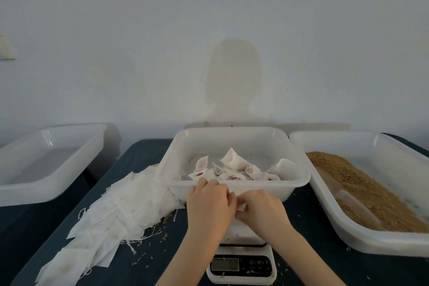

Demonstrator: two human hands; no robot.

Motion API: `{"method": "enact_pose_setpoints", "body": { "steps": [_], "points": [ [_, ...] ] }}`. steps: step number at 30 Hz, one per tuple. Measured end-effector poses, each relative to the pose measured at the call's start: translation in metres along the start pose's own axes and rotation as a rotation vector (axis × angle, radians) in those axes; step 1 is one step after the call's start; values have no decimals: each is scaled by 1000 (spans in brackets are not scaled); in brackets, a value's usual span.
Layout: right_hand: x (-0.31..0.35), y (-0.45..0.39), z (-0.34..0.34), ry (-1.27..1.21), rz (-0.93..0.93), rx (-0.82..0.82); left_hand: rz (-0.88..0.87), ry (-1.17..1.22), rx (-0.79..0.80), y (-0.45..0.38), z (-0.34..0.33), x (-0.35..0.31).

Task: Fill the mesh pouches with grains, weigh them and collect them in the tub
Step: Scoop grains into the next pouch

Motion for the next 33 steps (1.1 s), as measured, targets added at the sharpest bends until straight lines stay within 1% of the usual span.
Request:
{"method": "enact_pose_setpoints", "body": {
  "steps": [2,3,4,5,6,7,8,9,11,14,16,21,24,27,30,33],
  "points": [
    [-6,0,4,-36,-16,5,-67,73,-34,1,1,-3],
    [-8,-1,7,-47,-13,-1,-98,183,-21,1,-1,-2],
    [-10,-1,10,-52,-6,-6,-113,330,34,1,-5,0],
    [-12,-1,13,-56,-1,-6,-114,497,127,1,-10,3],
    [-13,-1,16,-65,2,2,-110,654,247,3,-17,4],
    [-13,-1,18,-83,9,21,-117,745,351,5,-22,4],
    [-12,-1,20,-116,20,51,-134,752,427,8,-25,5],
    [-10,-1,22,-157,44,76,-156,699,473,9,-28,6],
    [-3,0,25,-248,113,111,-189,581,498,8,-30,9],
    [4,3,25,-397,181,158,-198,624,496,6,-29,12],
    [3,3,26,-399,187,152,-208,668,495,6,-28,12],
    [-3,2,29,-286,210,88,-203,692,479,6,-33,6],
    [-10,6,33,-291,195,82,-196,680,506,6,-41,-1],
    [-23,11,44,-372,194,107,-216,679,515,2,-44,-11],
    [-55,15,67,-420,132,31,-254,653,516,-5,-44,-23],
    [-103,22,88,-350,17,-56,-304,585,505,-14,-44,-40]
  ]
}}
Point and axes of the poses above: each hand's wrist, its own y-axis away from the middle knuckle, its own z-axis out of the back of the hand, x = y × z, the point moved 7 cm from there along -y, towards the middle knuckle, and after that the axes turned 2 degrees about x, right-handed, at the moved point
